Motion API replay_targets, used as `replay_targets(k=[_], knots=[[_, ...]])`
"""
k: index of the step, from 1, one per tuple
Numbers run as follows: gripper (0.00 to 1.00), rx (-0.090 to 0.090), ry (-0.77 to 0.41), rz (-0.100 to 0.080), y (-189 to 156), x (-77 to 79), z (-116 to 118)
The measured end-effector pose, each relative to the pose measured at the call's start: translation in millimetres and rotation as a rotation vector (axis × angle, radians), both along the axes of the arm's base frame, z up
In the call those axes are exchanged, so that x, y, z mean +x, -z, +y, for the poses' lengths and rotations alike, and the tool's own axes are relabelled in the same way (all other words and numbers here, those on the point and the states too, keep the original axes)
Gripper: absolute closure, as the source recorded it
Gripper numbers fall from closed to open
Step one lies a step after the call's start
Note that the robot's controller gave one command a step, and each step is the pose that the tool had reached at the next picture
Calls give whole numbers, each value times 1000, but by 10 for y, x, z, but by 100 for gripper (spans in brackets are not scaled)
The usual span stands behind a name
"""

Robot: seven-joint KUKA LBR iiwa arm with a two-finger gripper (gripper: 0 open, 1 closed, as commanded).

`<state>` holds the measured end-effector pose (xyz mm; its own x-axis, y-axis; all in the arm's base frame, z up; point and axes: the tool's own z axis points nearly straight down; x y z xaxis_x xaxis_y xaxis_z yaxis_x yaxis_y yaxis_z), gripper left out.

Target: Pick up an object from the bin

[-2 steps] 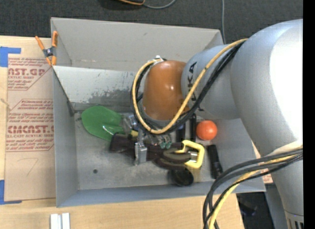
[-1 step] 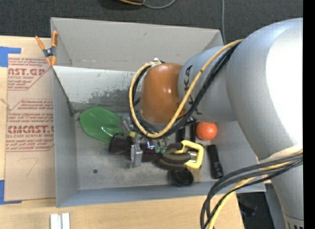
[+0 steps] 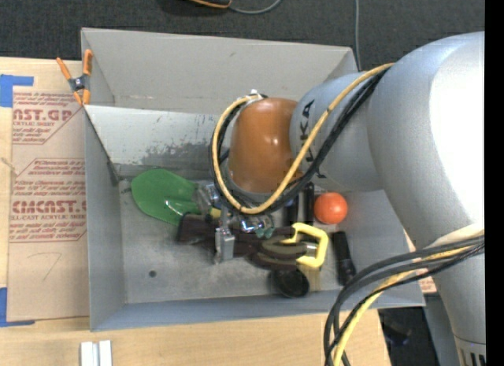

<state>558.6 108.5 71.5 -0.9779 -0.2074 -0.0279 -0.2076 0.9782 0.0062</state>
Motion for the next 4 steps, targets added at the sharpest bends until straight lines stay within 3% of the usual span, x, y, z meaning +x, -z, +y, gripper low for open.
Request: replay_targets(k=[1,2,3,4], knots=[[100,7,74,-9,-24,9,36],[100,8,73,-9,-26,9,36],[100,7,43,-14,-436,83,28],[100,7,54,-7,-313,29,10]])
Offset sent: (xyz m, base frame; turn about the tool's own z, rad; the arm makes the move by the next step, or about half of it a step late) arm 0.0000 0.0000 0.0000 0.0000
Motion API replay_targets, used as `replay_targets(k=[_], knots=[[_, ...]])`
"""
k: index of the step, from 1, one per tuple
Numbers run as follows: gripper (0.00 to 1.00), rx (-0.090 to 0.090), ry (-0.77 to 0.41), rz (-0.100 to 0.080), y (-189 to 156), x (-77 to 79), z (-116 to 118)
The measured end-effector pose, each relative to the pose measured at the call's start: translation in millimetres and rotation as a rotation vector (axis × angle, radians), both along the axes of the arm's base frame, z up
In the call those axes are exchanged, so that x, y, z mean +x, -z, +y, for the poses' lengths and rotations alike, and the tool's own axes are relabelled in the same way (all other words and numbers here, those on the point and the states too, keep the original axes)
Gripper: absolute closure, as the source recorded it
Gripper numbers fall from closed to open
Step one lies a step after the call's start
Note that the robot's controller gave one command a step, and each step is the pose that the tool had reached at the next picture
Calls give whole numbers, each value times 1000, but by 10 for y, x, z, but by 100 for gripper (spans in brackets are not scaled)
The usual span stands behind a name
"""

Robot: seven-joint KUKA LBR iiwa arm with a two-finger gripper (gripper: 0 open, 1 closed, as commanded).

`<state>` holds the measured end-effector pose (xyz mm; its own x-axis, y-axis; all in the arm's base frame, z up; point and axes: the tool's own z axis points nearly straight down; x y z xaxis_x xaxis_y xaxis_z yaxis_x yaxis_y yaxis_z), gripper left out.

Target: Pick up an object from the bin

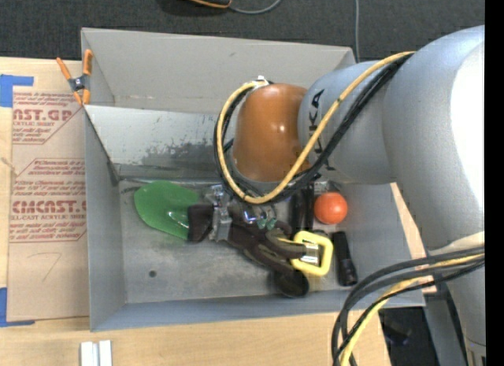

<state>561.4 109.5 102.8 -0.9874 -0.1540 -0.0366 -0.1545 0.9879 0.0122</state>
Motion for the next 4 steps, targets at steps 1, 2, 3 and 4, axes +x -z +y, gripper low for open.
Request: replay_targets(k=[1,2,3,4], knots=[[100,-3,-149,-10,316,264,356],[100,0,-43,-9,-606,151,178],[100,-2,-138,-7,-1070,196,273],[100,-3,-119,9,-1296,183,267]])
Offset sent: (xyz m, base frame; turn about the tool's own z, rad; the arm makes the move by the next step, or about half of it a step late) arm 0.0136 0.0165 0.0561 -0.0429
